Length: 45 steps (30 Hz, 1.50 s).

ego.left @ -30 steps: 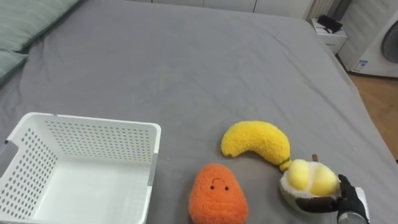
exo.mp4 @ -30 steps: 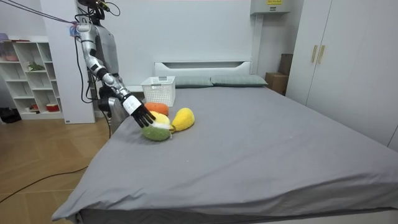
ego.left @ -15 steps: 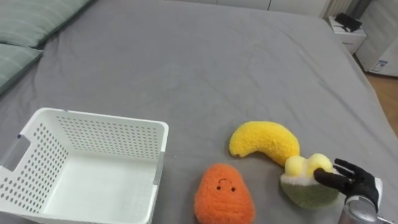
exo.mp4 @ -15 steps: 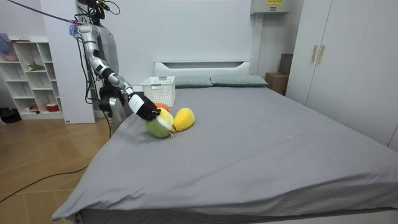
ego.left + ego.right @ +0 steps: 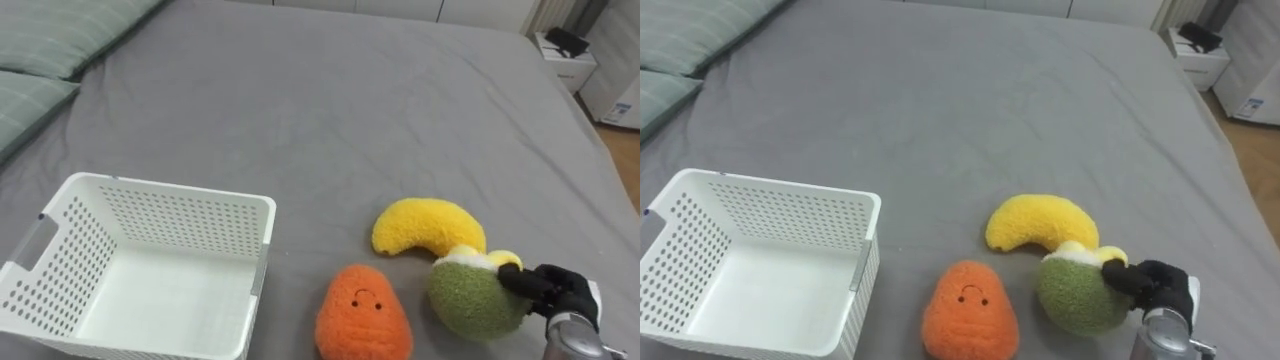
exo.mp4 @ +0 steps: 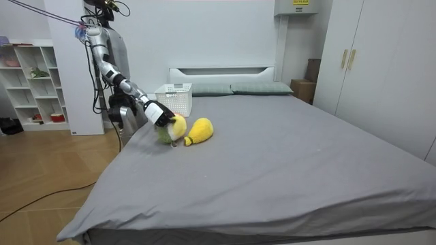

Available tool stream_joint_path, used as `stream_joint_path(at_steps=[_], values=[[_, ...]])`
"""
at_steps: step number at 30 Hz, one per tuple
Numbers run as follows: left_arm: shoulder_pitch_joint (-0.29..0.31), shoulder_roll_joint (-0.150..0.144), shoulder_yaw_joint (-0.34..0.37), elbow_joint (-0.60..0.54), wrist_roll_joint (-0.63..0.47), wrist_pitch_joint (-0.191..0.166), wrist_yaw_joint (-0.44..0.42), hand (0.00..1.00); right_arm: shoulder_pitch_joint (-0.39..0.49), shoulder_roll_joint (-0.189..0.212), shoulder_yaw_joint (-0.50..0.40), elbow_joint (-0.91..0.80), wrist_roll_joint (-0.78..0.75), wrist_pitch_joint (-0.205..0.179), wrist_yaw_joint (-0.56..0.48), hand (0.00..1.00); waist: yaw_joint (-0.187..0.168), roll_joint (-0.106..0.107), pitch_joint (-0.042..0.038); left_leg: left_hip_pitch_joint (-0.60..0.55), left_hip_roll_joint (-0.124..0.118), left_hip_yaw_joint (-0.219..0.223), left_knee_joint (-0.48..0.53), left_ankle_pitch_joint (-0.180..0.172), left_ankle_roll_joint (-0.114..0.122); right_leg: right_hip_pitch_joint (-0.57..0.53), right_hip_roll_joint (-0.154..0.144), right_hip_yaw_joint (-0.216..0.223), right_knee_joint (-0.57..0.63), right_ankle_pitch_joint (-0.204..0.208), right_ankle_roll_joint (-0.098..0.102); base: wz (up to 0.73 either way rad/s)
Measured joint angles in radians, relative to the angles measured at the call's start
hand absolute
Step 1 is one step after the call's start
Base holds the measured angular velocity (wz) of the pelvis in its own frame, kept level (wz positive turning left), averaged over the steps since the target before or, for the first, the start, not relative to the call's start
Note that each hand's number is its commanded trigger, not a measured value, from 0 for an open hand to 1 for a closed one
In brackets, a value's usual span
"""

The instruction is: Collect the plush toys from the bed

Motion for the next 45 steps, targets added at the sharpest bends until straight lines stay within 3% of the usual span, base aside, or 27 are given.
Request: stream_joint_path(at_steps=[15, 31, 45], values=[[-0.006, 0.001, -0.001, -0.003, -0.002, -0.019, 0.020, 0.00, 0.035, 0.000, 0.001, 0.008, -0.168, 0.000, 0.051, 1.00, -0.006, -0.011, -0.0060, 0.004, 0.000, 0.002, 0.003, 0.000, 0.000, 0.007, -0.001, 0.000, 0.000, -0.001, 0.001, 0.00], [-0.016, 0.003, -0.002, -0.001, -0.011, -0.041, 0.052, 0.00, 0.064, -0.003, 0.040, -0.535, -0.182, -0.001, 0.051, 1.00, 0.000, -0.020, -0.0035, 0.002, 0.002, 0.014, -0.001, 0.000, 0.000, -0.002, 0.000, 0.012, 0.013, 0.001, -0.001, -0.02], [-0.028, 0.004, -0.022, 0.001, -0.010, -0.035, 0.040, 0.00, 0.061, -0.005, 0.052, -0.781, -0.171, 0.003, 0.097, 1.00, 0.004, -0.006, -0.0079, -0.013, 0.003, 0.021, -0.004, 0.000, 0.000, -0.018, 0.002, 0.013, 0.019, 0.002, -0.002, -0.01]])
